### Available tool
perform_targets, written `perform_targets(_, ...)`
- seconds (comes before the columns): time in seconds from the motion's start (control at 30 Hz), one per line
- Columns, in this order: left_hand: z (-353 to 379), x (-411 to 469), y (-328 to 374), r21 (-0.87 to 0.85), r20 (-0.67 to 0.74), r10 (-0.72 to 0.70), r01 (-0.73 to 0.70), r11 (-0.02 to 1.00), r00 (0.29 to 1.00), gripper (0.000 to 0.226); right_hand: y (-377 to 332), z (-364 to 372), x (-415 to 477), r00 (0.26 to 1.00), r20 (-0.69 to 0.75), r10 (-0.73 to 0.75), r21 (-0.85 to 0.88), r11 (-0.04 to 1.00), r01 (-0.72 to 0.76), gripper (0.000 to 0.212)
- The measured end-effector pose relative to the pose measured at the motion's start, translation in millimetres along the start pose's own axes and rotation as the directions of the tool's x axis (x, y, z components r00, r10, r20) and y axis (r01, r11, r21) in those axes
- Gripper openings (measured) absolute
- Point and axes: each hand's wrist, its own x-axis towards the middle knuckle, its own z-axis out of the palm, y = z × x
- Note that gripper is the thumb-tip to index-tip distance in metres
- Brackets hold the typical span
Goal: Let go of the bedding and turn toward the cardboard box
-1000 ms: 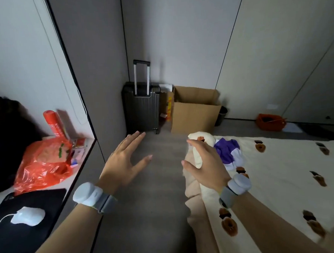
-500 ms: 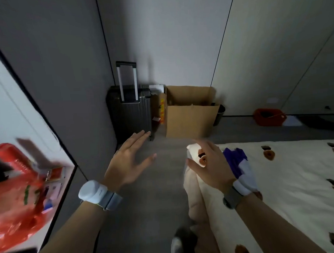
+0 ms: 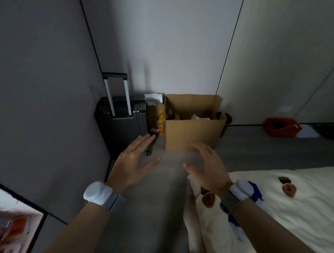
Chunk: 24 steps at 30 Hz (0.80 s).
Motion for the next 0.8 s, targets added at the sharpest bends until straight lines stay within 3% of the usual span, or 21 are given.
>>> perform_targets(0.27,34.7,172.0,-72.2,-0.070,0.090,0.048,-0.041,0.997,0.995,0.070,65.1,37.5,143.4,0.986,-0.066,0.151,0.040,0.988,-0.149,0.071)
perform_targets(0.47,33.4,284.8,-89.7,-0.133,0.166,0.190,-0.168,0.977,0.968,0.078,78.3,39.6,231.3,0.972,-0.157,0.174,-0.014,0.984,-0.179,0.065)
perform_targets(0.8,108.4,481.6,-92.9,-0.194,0.328,0.368,-0.319,0.928,0.870,0.070,172.9,9.4,325.5,0.864,-0.299,0.404,-0.076,0.893,-0.444,0.067)
